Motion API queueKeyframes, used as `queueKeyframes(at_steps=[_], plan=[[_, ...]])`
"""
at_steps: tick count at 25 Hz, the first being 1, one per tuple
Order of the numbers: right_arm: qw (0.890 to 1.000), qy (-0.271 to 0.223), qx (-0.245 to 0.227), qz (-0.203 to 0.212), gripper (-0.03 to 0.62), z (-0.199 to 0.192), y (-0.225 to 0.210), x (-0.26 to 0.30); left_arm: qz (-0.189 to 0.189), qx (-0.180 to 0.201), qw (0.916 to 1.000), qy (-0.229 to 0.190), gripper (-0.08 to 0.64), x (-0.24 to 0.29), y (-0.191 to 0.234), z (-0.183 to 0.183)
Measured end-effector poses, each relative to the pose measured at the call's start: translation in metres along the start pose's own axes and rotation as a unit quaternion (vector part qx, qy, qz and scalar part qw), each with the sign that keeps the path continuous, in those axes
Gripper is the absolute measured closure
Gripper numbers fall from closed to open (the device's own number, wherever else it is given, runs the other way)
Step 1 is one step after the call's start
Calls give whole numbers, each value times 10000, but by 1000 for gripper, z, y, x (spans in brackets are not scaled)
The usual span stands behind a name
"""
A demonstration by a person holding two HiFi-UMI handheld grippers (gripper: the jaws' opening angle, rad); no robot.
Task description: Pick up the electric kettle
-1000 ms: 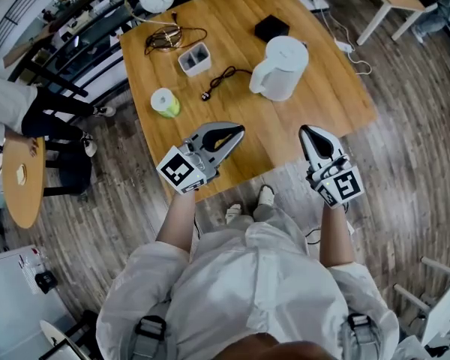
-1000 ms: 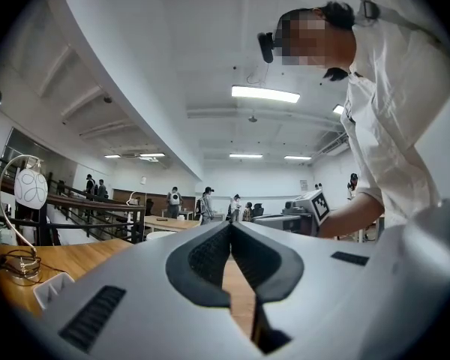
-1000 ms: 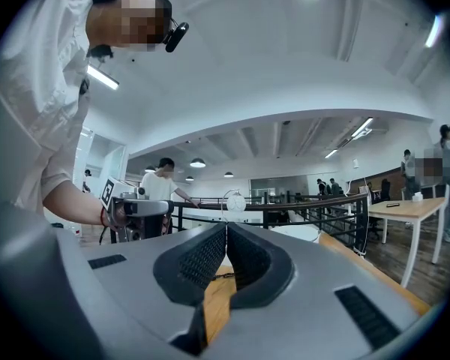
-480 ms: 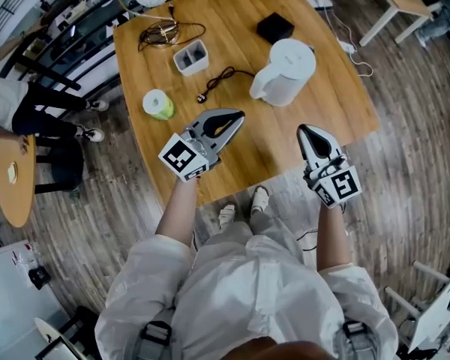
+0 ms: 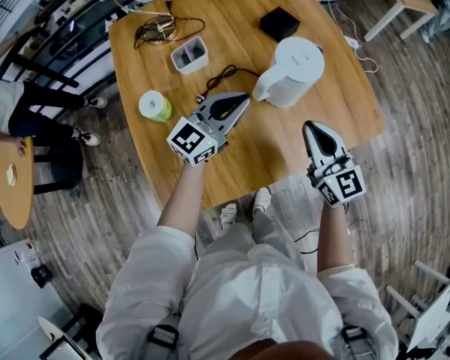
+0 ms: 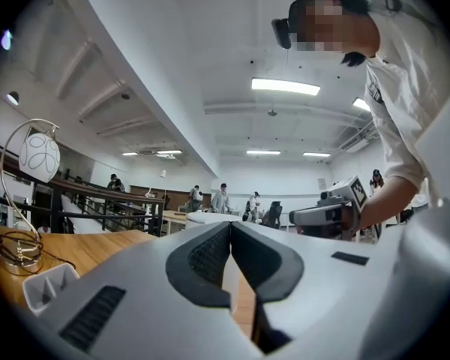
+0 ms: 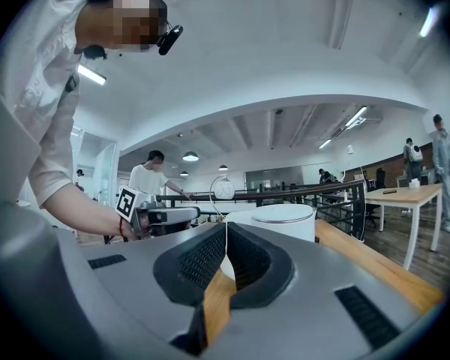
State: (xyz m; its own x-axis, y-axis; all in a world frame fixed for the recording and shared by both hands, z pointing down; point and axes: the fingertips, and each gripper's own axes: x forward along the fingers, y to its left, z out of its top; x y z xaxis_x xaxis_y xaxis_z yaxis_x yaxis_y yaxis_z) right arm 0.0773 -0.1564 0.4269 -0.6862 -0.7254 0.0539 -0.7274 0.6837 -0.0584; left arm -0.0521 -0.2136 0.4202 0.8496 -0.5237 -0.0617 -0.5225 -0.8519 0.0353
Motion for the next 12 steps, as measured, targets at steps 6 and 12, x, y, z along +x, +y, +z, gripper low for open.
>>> queueKeyframes(at_steps=[6,12], plan=[[10000,-50,27,19,580,-5,-10,13,222,-79,9997,63,552,17,34,-15],[9999,-53,59,102,580,-9,-12,22,112,46,9994,312,552,37,48,-27]])
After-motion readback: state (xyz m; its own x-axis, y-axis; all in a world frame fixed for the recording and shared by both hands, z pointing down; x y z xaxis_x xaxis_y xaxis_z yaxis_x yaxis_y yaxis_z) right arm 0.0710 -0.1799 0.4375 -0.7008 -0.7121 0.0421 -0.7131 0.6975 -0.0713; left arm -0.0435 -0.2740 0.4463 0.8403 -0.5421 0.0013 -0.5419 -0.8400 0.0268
